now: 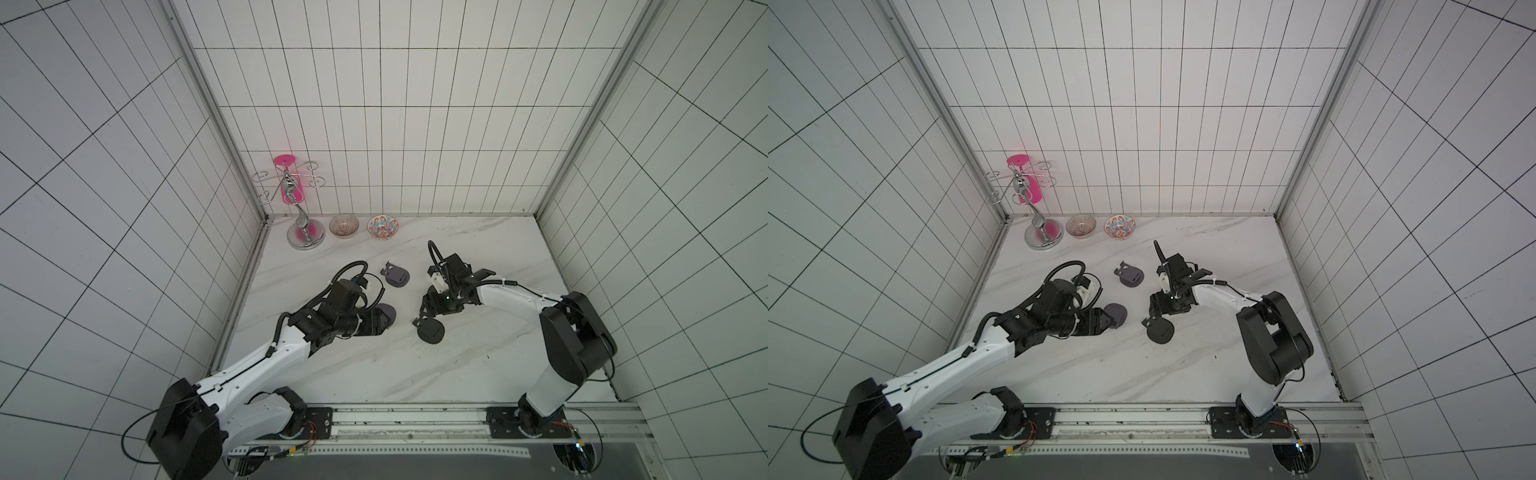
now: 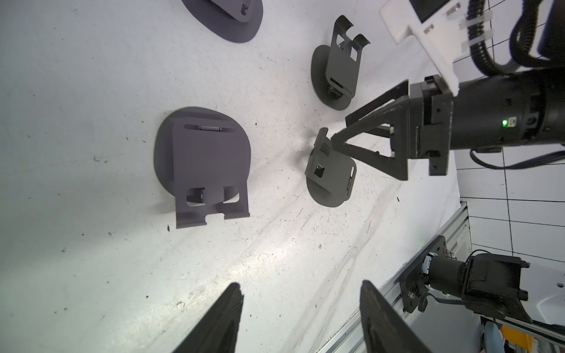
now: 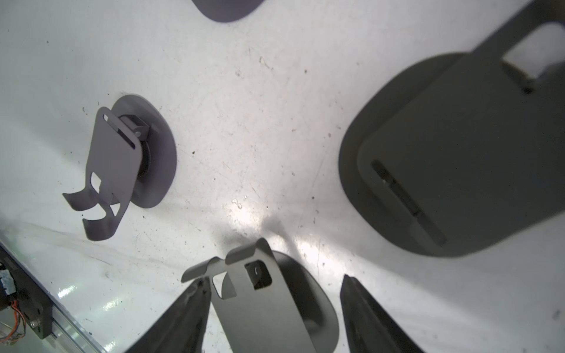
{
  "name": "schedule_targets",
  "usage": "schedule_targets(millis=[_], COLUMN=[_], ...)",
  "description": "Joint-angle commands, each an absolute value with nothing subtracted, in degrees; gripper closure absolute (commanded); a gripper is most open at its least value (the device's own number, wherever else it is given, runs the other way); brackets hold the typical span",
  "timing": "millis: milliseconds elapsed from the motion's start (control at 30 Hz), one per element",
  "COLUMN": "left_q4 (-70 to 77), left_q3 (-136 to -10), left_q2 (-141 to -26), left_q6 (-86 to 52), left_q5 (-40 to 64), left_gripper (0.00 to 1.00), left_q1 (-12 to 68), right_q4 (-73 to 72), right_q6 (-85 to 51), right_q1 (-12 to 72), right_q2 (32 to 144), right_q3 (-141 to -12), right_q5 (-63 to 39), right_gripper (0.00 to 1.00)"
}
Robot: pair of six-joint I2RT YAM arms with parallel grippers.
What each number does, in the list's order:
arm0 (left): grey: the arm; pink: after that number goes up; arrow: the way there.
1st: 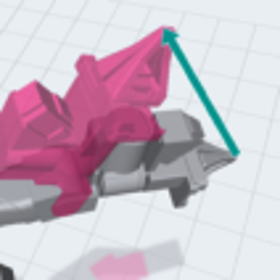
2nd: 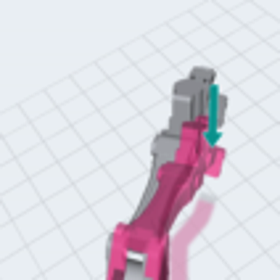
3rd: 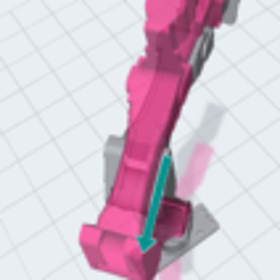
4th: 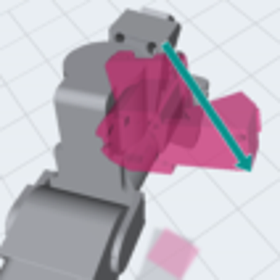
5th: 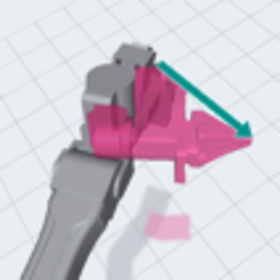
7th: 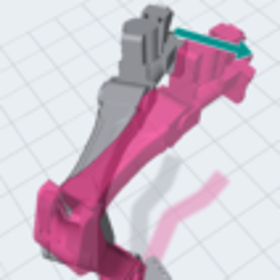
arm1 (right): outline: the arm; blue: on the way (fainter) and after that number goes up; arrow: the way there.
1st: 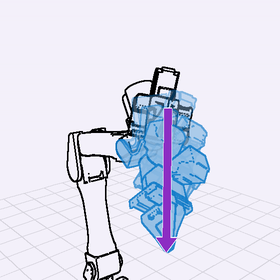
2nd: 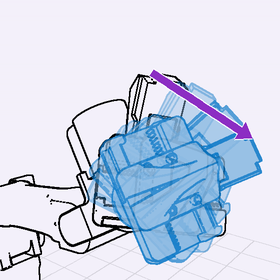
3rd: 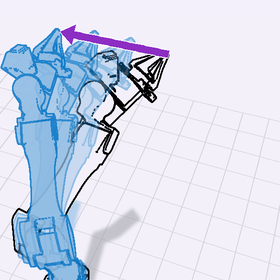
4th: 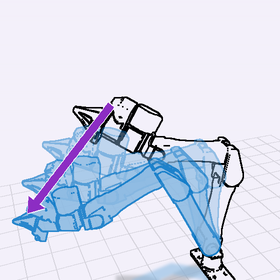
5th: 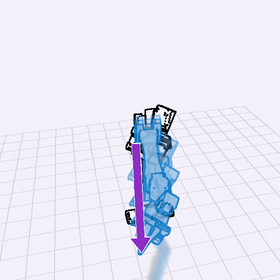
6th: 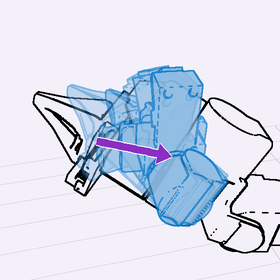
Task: Open the phone stand
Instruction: Adjust the phone stand at the center of the board.
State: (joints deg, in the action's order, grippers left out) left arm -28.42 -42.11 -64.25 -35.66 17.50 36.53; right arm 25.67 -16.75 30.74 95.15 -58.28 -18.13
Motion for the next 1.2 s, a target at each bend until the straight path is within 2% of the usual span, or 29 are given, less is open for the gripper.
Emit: schedule_targets(millis=[0, 233, 367, 867, 1167], left_q4=[-28.45, -26.74, -25.72, -24.78, -25.31], left_q3=[-44.88, -47.09, -47.93, -47.37, -47.58], left_q2=[-66.3, -69.79, -72.34, -71.14, -71.34], left_q6=[-32.8, -30.07, -29.55, -29.86, -29.43], left_q5=[15.5, 13.97, 14.1, 15.2, 14.89], left_gripper=[0.38, 0.38, 0.38, 0.38, 0.38], left_q1=[36.3, 36.38, 36.56, 36.74, 36.74], right_q4=[26.59, 24.76, 22.87, 8.58, 9.23], right_q6=[-24.19, -33.12, -37.7, -46.07, -41.69], right_q1=[30.67, 31.34, 31.46, 31.03, 27.52], right_q2=[90.52, 86.05, 85.6, 89.3, 94.56], right_q3=[-53.56, -47.82, -44.73, -39.71, -44.83], right_q5=[-15.73, -18.45, -18.51, -24.6, -26.85], right_gripper=[0.3, 0.39, 0.47, 0.55, 0.55])
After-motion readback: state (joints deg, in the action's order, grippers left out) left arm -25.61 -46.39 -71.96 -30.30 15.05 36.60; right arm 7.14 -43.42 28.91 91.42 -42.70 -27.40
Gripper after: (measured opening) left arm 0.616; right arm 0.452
